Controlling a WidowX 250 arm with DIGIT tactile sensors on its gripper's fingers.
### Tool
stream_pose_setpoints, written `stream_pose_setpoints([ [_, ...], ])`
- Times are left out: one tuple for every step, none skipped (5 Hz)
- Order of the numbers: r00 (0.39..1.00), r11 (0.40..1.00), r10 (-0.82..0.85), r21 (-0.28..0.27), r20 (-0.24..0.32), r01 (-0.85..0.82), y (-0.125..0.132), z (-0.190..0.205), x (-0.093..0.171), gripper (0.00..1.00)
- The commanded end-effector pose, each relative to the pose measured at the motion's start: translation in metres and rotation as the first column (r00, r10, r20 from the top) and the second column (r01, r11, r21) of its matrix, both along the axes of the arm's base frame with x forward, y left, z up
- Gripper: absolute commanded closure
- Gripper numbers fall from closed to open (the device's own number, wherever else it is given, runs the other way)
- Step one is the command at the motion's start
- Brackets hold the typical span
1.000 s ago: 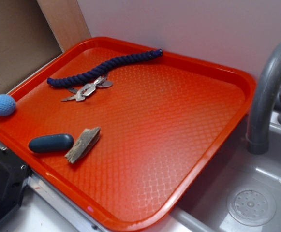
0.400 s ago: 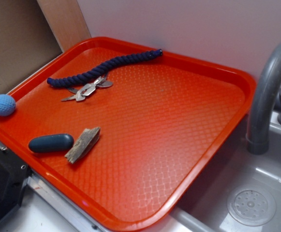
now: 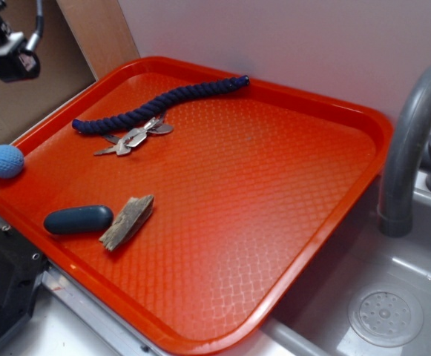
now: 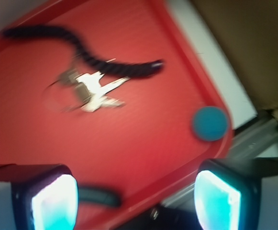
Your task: Grab the blue ball.
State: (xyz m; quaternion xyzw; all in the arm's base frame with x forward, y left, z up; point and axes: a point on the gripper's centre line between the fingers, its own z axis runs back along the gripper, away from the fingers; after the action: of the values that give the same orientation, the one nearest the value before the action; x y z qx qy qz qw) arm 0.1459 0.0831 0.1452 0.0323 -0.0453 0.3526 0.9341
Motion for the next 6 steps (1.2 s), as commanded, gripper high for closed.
stream_pose_setpoints([
  [0.970, 0.970, 0.241, 0.017, 0.036, -0.241, 0.037, -0.016, -0.018, 0.00],
  [0.970, 0.970, 0.241, 0.017, 0.036, -0.241, 0.037, -0.016, -0.018, 0.00],
  [0.970, 0.970, 0.241, 0.017, 0.036, -0.241, 0.037, -0.016, -0.018, 0.00],
  [0.970, 0.970, 0.241, 0.017, 0.036, -0.241, 0.037, -0.016, -0.018, 0.00],
  [0.981, 0.975, 0.191, 0.105, 0.036, -0.194, 0.067, -0.056, -0.018, 0.00],
  [0.990, 0.985, 0.104, 0.128, 0.095, -0.115, 0.083, -0.073, -0.026, 0.00],
])
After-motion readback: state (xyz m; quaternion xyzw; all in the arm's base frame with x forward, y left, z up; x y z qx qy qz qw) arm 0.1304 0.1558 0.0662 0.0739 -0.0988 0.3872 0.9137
